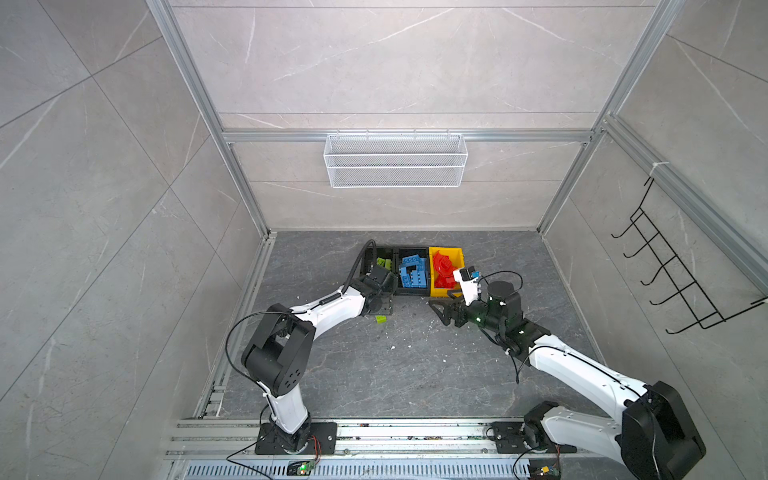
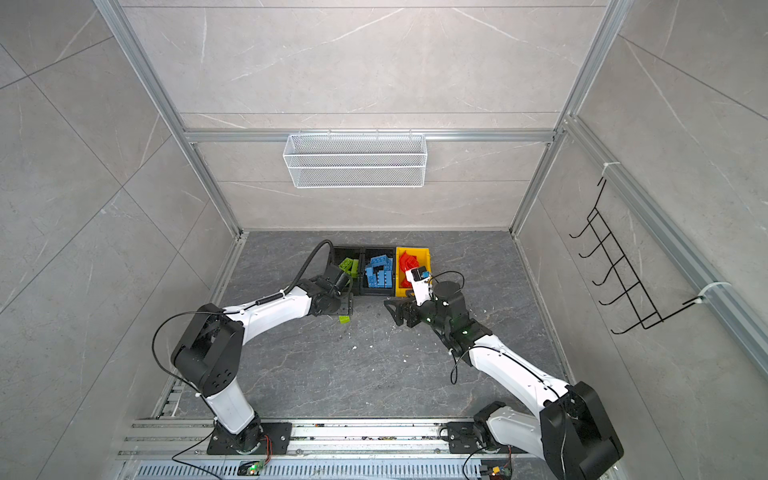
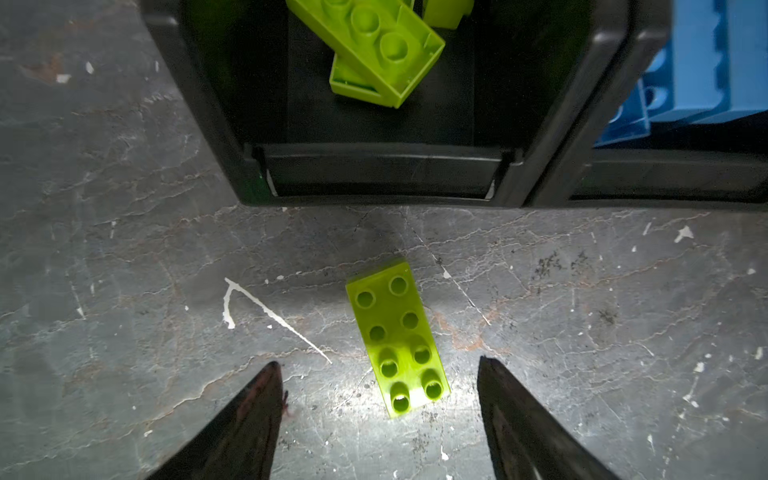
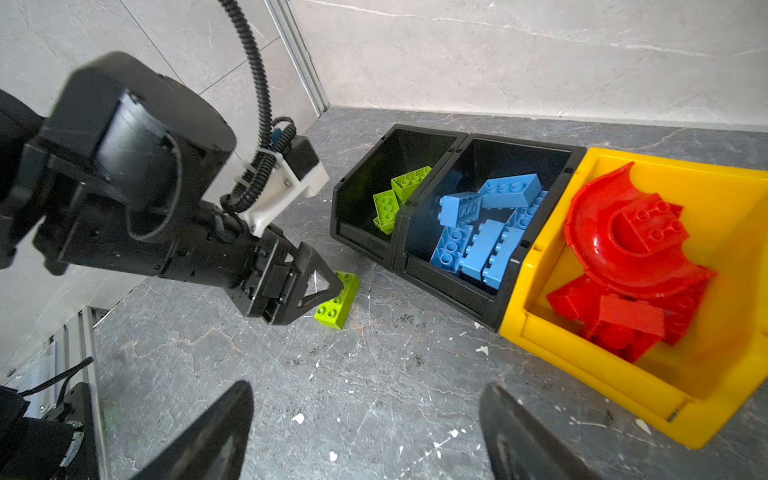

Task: Sort the legos into containers by color
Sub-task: 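Move the left gripper back over the last green brick, then lower the left gripper and grasp the last lime-green brick, then carry the green brick into the black bin and release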

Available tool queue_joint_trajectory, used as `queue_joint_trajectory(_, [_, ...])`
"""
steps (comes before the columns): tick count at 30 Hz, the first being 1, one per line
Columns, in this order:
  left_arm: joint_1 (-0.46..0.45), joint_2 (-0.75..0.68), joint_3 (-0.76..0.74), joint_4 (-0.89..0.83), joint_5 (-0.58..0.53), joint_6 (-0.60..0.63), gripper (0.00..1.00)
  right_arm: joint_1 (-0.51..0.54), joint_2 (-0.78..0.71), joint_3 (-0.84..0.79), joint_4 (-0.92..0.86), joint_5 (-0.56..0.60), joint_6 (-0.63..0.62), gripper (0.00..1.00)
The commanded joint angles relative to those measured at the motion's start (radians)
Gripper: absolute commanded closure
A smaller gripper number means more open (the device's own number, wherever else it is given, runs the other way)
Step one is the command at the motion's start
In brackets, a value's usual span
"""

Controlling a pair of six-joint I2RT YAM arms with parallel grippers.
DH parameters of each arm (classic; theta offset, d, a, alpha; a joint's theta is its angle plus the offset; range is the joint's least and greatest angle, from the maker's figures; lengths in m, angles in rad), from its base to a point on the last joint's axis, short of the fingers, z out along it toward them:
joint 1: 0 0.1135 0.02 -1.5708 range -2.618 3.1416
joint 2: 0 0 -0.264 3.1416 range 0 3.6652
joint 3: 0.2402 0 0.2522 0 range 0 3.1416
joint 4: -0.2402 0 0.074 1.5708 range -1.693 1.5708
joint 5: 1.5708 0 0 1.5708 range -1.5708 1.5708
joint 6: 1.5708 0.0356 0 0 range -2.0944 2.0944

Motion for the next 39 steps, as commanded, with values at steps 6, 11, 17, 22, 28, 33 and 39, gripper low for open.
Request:
queue_joint_trajectory(6, [-0.006,0.068,0.021,0.027,-0.011,-0.014,0.25,0.01,0.004,0.038,-0.006,-0.012,-0.009,0.13])
queue_joint_trajectory(11, [-0.007,0.111,0.035,0.028,-0.033,-0.002,0.27,0.01,0.004,0.039,-0.008,-0.016,-0.011,0.13])
queue_joint_trajectory(17, [-0.006,0.137,0.046,0.052,-0.04,0.012,0.34,0.01,0.006,0.045,-0.016,-0.022,-0.014,0.13])
queue_joint_trajectory(22, [-0.006,0.16,0.073,0.048,-0.041,0.019,0.45,0.012,0.01,0.046,-0.016,-0.032,-0.014,0.13])
queue_joint_trajectory(28, [-0.004,0.164,0.067,0.054,-0.032,0.018,0.58,0.011,0.009,0.046,-0.018,-0.028,-0.018,0.14])
queue_joint_trajectory(33, [-0.005,0.115,0.056,0.028,-0.042,0.025,0.64,0.012,0.008,0.047,-0.018,-0.025,-0.012,0.14])
queue_joint_trajectory(39, [-0.007,0.025,0.043,0.005,-0.039,0.037,0.73,0.013,0.015,0.047,-0.015,-0.025,-0.011,0.14])
